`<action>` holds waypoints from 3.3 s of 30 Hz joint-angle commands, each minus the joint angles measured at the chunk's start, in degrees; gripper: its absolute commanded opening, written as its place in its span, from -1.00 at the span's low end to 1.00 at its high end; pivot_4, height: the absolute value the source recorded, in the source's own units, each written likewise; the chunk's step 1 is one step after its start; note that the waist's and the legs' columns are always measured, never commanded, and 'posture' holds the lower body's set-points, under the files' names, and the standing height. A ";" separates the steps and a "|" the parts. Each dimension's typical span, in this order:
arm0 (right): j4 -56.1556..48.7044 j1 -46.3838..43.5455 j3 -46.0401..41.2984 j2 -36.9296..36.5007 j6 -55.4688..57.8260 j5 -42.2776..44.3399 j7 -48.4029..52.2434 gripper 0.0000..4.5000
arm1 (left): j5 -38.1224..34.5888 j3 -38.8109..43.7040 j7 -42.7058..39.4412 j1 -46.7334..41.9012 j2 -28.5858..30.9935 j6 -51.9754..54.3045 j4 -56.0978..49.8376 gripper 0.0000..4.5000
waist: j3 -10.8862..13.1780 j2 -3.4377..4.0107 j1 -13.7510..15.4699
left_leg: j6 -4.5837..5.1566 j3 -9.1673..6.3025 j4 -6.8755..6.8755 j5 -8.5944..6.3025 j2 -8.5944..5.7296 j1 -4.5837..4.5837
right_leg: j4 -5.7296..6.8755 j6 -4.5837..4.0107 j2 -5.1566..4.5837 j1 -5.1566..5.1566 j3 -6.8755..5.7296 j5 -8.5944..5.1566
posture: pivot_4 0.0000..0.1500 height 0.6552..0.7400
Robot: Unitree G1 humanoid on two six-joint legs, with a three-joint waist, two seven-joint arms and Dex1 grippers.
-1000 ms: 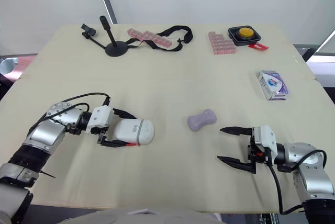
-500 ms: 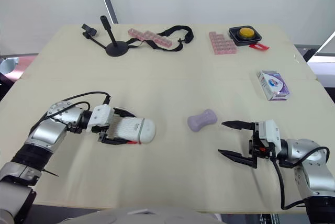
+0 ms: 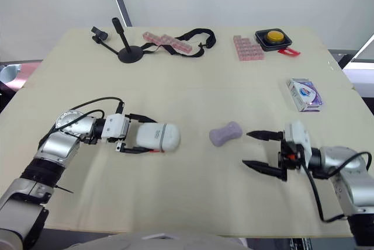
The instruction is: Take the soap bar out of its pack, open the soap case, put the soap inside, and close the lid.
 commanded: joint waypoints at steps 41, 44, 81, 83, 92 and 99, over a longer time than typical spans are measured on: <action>-4.35 -23.77 2.43 9.47 50.36 43.37 -48.71 0.63 | 9.46 -3.42 20.40 -0.05 -9.66 -3.74 -13.25 0.57 | 0.00 0.00 4.05 | -0.80 0.08 -0.04 0.33 -0.15 -0.14 | 0.07 0.07 0.22 0.01 0.06 0.03 | 1.00 0.28; -4.21 -23.93 2.98 9.94 50.19 42.58 -48.33 0.19 | 9.50 -3.43 20.54 -0.11 -9.79 -3.26 -13.48 0.57 | -0.01 0.00 4.05 | -0.81 0.08 -0.04 0.33 -0.14 -0.13 | 0.07 0.07 0.23 0.01 0.06 0.03 | 1.00 0.28; 3.63 -19.11 -5.93 -1.67 53.39 39.61 -35.84 -0.12 | 8.09 -3.39 20.24 1.27 -9.12 -0.90 -14.54 0.57 | 0.00 0.00 4.21 | -0.85 0.08 -0.05 0.32 -0.11 -0.14 | 0.01 0.07 0.40 0.04 0.10 0.03 | 1.00 0.28; 5.23 -18.99 -6.39 -6.31 52.38 34.96 -34.34 -0.12 | 7.98 -3.31 20.20 1.31 -9.01 -0.55 -14.59 0.57 | 0.00 0.00 4.21 | -0.85 0.08 -0.04 0.32 -0.12 -0.14 | -0.03 0.07 0.40 0.06 0.11 0.03 | 1.00 0.28; -2.60 -18.37 11.16 -32.41 40.84 4.77 -20.68 -0.12 | 7.46 -2.98 20.41 1.28 -8.38 0.24 -14.26 0.57 | 0.01 0.03 4.26 | -0.96 0.02 -0.12 0.24 0.02 -0.01 | -0.57 0.22 0.66 0.44 0.16 -0.02 | 1.00 0.28; -4.77 -23.17 21.52 -33.19 34.93 -9.37 -15.21 -0.12 | 7.59 -3.28 21.17 1.80 -8.79 0.97 -15.04 0.57 | 0.02 0.03 4.15 | -0.97 0.01 -0.13 0.22 0.02 0.00 | -0.43 0.28 0.64 0.45 0.17 0.01 | 1.00 0.28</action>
